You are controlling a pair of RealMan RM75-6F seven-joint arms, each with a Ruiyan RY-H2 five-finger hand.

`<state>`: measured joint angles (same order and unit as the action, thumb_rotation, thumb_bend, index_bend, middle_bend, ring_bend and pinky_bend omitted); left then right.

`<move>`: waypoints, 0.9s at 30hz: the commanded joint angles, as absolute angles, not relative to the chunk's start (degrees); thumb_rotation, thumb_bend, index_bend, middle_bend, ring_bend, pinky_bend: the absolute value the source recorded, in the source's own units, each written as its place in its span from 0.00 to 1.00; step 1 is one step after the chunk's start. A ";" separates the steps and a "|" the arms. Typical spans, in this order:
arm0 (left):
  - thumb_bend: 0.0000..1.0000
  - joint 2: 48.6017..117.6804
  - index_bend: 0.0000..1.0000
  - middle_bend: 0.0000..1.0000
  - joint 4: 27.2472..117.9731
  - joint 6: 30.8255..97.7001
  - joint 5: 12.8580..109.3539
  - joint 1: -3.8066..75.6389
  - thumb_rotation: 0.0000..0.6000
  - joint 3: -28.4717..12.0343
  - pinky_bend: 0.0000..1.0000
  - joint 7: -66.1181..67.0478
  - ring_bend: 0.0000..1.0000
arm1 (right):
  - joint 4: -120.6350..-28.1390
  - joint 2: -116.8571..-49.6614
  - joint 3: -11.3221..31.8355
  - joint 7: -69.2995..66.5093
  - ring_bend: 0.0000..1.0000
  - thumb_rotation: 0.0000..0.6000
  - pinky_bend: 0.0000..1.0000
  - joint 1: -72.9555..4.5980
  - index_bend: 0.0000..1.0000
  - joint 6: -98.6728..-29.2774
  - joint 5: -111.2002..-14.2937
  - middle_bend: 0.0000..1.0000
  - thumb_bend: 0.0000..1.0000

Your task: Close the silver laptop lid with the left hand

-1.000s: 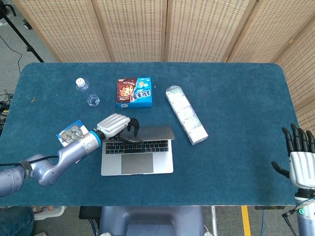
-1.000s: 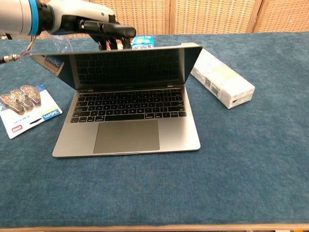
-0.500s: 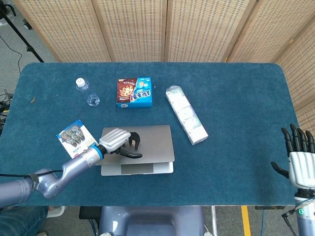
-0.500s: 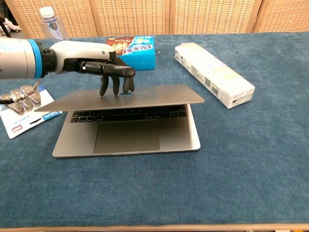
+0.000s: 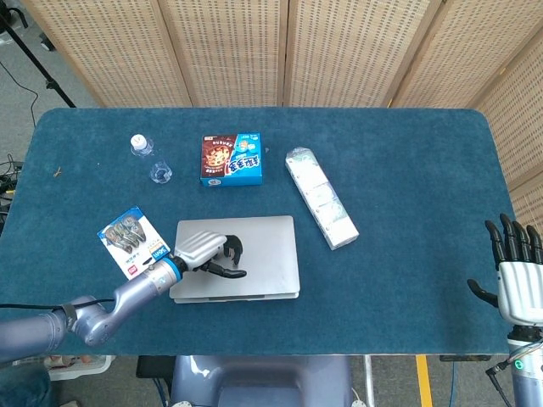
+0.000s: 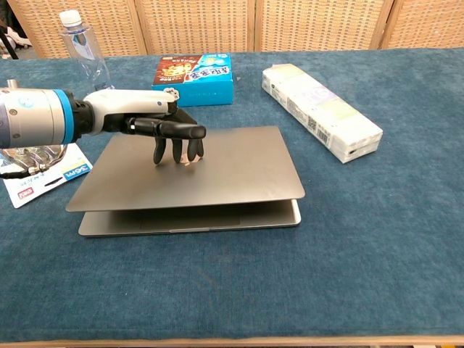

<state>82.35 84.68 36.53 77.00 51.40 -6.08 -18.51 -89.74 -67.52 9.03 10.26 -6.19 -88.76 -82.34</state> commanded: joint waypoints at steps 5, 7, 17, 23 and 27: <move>0.00 84.33 0.53 0.37 82.50 36.23 77.15 51.39 0.14 -5.46 0.52 -18.80 0.41 | -89.83 -67.43 9.10 10.25 0.00 1.00 0.00 -6.13 0.00 -88.93 -82.33 0.00 0.00; 0.00 84.76 0.53 0.37 82.00 36.40 77.25 51.36 0.14 -5.41 0.52 -18.74 0.41 | -89.85 -67.38 9.13 10.19 0.00 1.00 0.00 -6.12 0.00 -88.93 -82.27 0.00 0.00; 0.00 85.06 0.53 0.37 81.53 36.95 77.53 51.12 0.14 -5.69 0.52 -20.05 0.39 | -89.92 -67.18 9.18 9.88 0.00 1.00 0.00 -6.06 0.00 -88.96 -82.20 0.00 0.00; 0.00 83.68 0.52 0.32 83.21 38.55 78.31 50.56 0.14 -6.16 0.50 -21.06 0.35 | -90.14 -67.09 9.12 9.85 0.00 1.00 0.00 -6.01 0.00 -89.21 -82.50 0.00 0.00; 0.00 81.27 0.32 0.08 85.45 42.24 79.85 49.29 0.12 -6.84 0.13 -21.64 0.10 | -90.31 -66.95 9.11 9.66 0.00 1.00 0.00 -5.93 0.00 -89.38 -82.64 0.00 0.00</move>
<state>82.66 84.14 40.32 78.90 50.11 -6.37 -21.24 -90.30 -66.96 9.12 9.68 -5.94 -89.37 -82.63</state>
